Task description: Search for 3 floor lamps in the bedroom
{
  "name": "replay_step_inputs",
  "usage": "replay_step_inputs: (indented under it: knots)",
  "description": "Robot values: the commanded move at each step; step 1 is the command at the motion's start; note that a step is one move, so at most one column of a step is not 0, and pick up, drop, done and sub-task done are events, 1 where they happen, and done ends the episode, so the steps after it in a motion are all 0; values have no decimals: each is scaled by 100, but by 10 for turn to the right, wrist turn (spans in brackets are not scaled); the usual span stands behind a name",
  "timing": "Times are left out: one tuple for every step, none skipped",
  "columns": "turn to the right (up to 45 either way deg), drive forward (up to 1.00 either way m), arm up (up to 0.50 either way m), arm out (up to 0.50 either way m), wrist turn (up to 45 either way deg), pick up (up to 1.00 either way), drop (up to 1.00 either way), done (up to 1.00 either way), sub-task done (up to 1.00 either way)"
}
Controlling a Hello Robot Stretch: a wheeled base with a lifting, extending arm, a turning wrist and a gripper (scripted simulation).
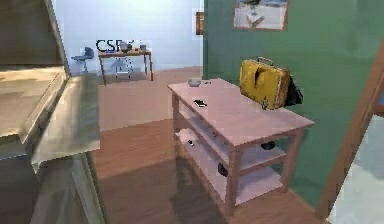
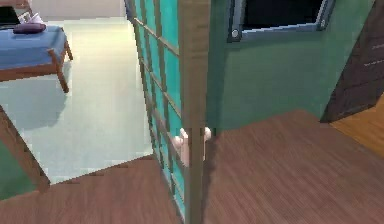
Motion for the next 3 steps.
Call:
replay_step_inputs:
  knots:
    - [450, 0, 0, 0, 0, 0, 0, 0, 0]
    - [210, 0, 0, 0, 0, 0, 0, 0, 0]
    - [0, 40, 0, 0, 0, 0, 0, 0, 0]
